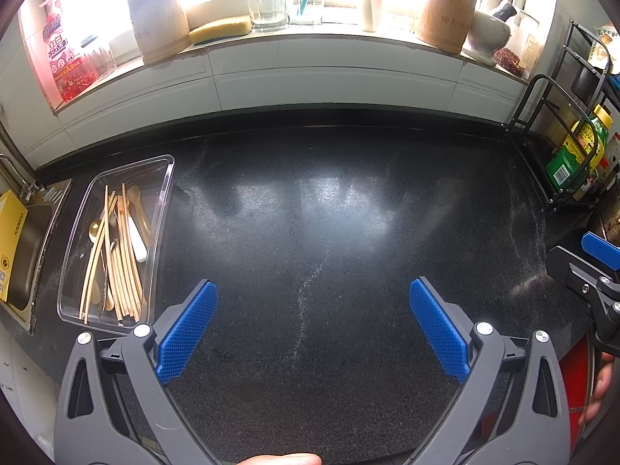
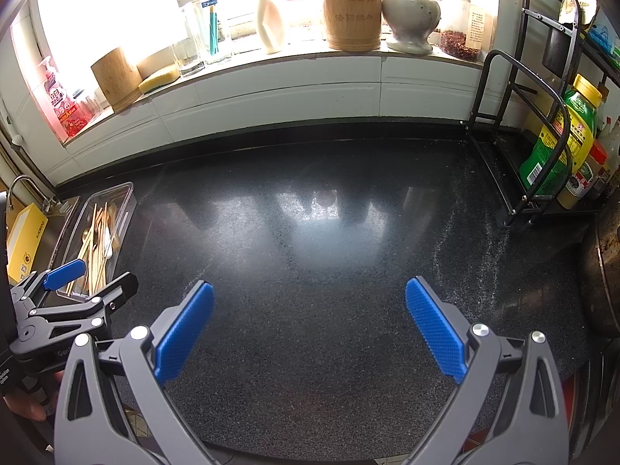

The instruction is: Organize utensils

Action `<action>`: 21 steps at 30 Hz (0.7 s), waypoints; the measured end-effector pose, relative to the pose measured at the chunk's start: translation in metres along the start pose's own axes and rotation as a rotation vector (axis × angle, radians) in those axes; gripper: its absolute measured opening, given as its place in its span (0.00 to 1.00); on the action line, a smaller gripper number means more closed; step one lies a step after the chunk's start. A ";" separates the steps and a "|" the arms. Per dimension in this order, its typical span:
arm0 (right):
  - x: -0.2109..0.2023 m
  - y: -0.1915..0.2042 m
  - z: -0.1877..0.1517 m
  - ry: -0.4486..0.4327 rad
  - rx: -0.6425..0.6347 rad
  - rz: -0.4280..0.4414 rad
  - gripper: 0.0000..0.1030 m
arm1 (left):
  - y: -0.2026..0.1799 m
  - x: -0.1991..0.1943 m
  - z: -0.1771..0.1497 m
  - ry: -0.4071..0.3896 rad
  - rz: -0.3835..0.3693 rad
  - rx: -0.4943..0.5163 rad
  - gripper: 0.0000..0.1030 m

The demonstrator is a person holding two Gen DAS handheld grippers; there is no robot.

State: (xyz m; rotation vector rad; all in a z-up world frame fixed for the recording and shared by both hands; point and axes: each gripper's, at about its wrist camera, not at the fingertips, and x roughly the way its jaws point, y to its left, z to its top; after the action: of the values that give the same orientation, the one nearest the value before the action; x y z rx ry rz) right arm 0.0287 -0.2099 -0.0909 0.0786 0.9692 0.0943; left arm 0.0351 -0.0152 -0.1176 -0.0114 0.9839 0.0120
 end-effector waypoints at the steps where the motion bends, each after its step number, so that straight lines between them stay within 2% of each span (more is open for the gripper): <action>1: 0.000 0.000 0.000 0.000 0.000 0.000 0.93 | 0.001 0.000 0.000 0.000 0.001 0.000 0.94; 7: 0.001 0.001 0.001 -0.001 -0.001 0.000 0.93 | 0.002 0.001 0.001 -0.006 -0.016 0.001 0.94; 13: 0.002 0.003 0.002 -0.001 0.000 0.001 0.93 | 0.001 -0.007 0.002 -0.053 -0.020 0.005 0.94; 21: 0.002 0.001 0.002 -0.001 -0.002 0.002 0.93 | 0.004 0.001 0.002 -0.006 -0.016 -0.015 0.94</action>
State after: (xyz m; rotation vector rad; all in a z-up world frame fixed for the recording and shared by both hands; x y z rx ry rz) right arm 0.0308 -0.2087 -0.0912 0.0776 0.9676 0.0972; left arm 0.0373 -0.0113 -0.1175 -0.0333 0.9782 0.0045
